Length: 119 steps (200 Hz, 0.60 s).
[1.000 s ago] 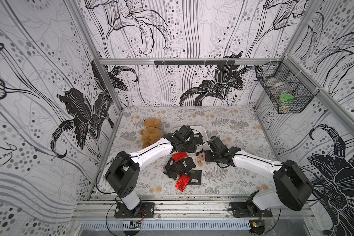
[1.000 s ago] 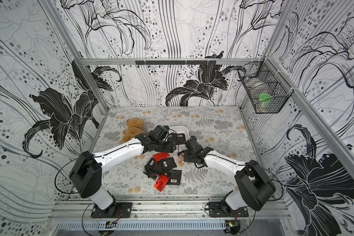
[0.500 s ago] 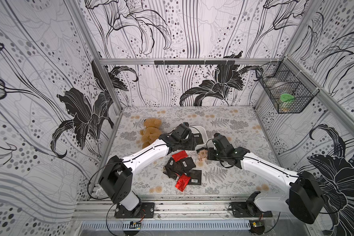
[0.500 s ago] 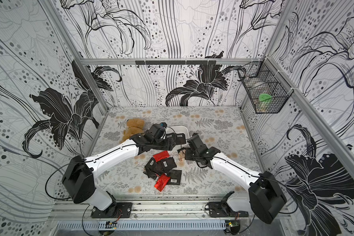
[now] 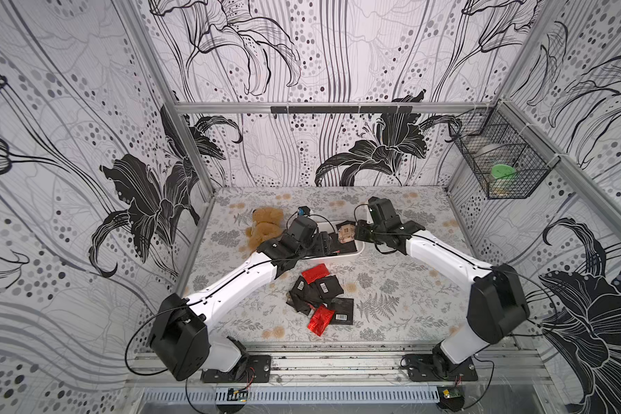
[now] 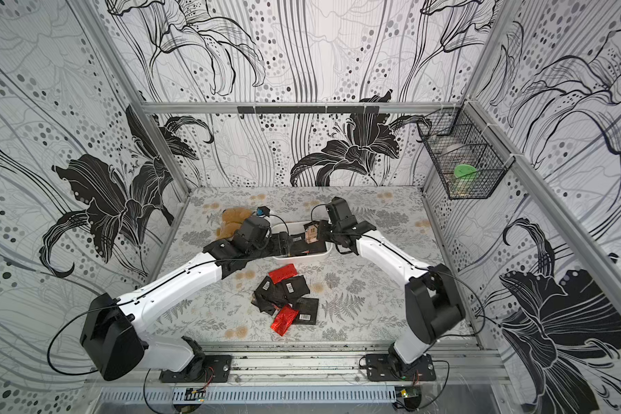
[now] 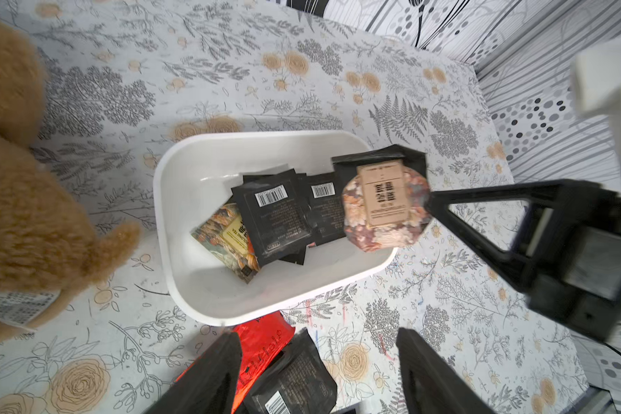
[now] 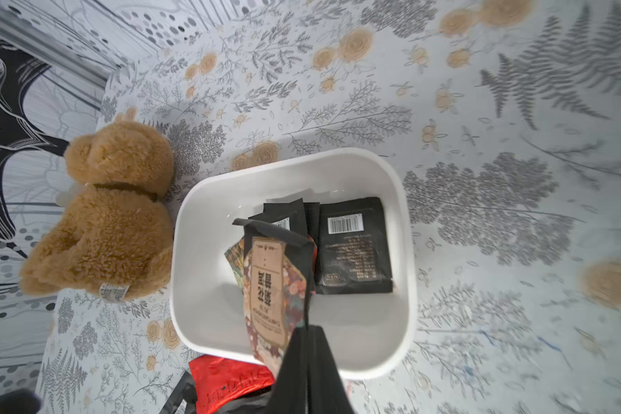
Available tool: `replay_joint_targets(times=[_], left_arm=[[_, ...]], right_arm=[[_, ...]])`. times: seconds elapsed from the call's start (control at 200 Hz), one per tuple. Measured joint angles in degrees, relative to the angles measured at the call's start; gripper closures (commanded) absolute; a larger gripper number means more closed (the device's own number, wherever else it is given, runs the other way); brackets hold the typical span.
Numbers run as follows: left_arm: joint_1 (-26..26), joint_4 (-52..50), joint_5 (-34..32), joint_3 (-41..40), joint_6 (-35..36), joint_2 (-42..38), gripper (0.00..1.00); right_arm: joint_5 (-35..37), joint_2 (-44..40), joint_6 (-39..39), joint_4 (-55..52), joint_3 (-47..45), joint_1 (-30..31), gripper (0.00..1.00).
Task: Put the tea bags into the storage box
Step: Place the tea bag in the storage box.
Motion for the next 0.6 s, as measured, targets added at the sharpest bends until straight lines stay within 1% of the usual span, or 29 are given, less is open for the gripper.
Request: replay_joint_targets(times=[0.02, 0.045, 0.13, 0.16, 0.225, 0.245, 0.255, 0.275, 0.345, 0.471, 0.551, 0.596], left_arm=[[0.00, 0.09, -0.37, 0.00, -0.04, -0.02, 0.24], [0.00, 0.07, -0.85, 0.00, -0.04, -0.02, 0.24], [0.13, -0.07, -2.51, 0.00, -0.72, 0.04, 0.21], [0.39, 0.00, -2.95, -0.04, -1.09, 0.04, 0.17], [1.33, 0.55, -3.34, -0.55, -2.05, -0.04, 0.03], [1.66, 0.74, -3.48, -0.79, -2.49, -0.04, 0.00], [1.86, 0.85, -3.58, -0.92, -2.75, -0.07, 0.01], [2.25, 0.79, -3.76, -1.18, -2.86, -0.09, 0.03], [3.04, 0.68, -4.50, -1.70, -3.45, -0.11, 0.03], [3.50, 0.85, -6.82, -2.51, -4.02, -1.46, 0.03], [3.50, 1.55, -6.99, -3.17, -3.41, -3.21, 0.03], [3.50, 2.34, -6.40, -3.43, -2.69, -4.04, 0.03]], right_arm=[[-0.07, 1.16, -0.04, 0.20, 0.42, 0.00, 0.62], [-0.50, 2.32, -0.68, 0.39, 0.70, 0.00, 0.58], [-0.83, 4.79, -1.22, -0.15, 0.24, 0.00, 0.54], [-0.68, 4.94, -1.42, -0.57, -0.20, 0.00, 0.52], [0.15, 4.15, -1.95, -1.46, -1.60, 0.00, 0.47], [0.35, 3.65, -2.43, -1.53, -2.16, 0.00, 0.45], [0.52, 3.28, -2.27, -1.66, -2.51, 0.00, 0.45], [0.87, 2.25, -2.60, -1.77, -3.43, 0.00, 0.44], [1.68, -2.89, -3.08, -2.36, -7.10, 0.00, 0.40], [1.99, -16.11, -3.45, -3.43, -13.97, 0.00, 0.31], [1.25, -23.56, -3.17, -3.41, -18.53, 0.00, 0.23], [0.20, -27.47, -2.01, -3.50, -21.94, 0.00, 0.16]])
